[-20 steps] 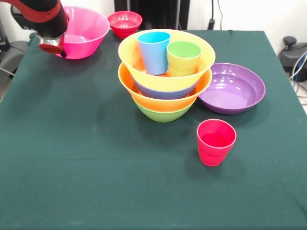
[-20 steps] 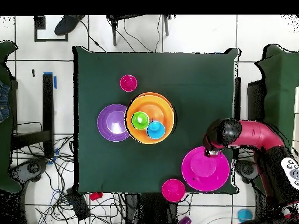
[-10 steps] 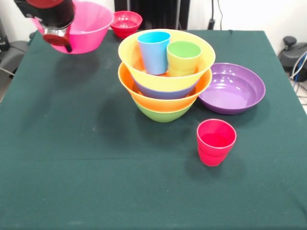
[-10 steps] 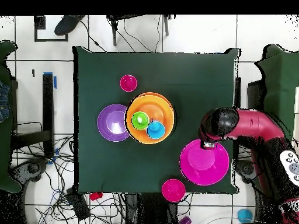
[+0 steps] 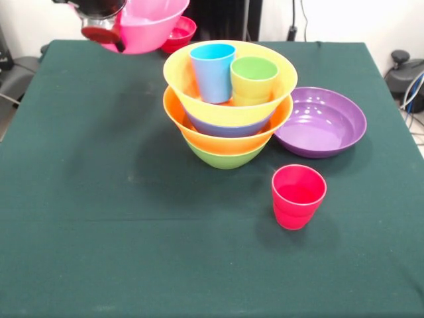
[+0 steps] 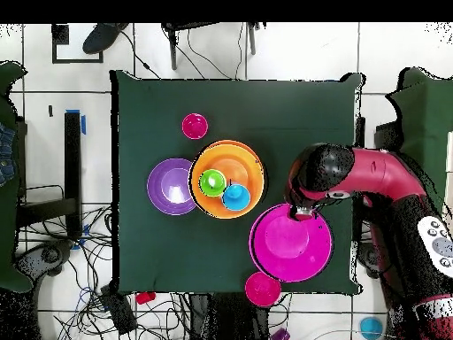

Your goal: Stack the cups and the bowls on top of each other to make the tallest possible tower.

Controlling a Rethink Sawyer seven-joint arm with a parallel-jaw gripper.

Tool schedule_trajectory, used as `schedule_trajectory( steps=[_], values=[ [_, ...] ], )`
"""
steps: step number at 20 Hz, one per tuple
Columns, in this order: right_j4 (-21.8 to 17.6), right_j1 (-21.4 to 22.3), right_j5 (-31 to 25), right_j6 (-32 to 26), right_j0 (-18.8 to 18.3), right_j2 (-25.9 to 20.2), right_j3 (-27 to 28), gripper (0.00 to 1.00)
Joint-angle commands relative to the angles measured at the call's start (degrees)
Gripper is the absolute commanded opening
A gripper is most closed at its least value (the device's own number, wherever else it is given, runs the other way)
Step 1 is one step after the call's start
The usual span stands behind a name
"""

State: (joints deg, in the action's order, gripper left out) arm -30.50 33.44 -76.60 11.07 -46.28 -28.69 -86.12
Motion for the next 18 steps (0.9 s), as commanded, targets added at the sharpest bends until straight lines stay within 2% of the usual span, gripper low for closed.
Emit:
schedule_trajectory(
  steps=[1, 3, 6, 10, 13, 18],
  values=[
    [-0.5, 1.5, -9.7, 0.9, 3.7, -1.0, 6.6, 0.00],
    [-1.5, 1.5, -10.8, 1.5, 4.4, -0.4, 8.1, 0.00],
    [0.5, 1.9, -10.7, 0.2, 3.8, -1.8, 6.9, 0.00],
    [5.7, 3.2, -8.7, 3.7, 3.5, -3.4, 4.7, 0.00],
    [11.0, 3.4, -3.5, 10.9, 5.0, -3.9, 3.4, 0.00],
    [16.2, 3.9, -3.4, 10.3, 6.8, -5.2, 3.6, 0.00]
  ],
)
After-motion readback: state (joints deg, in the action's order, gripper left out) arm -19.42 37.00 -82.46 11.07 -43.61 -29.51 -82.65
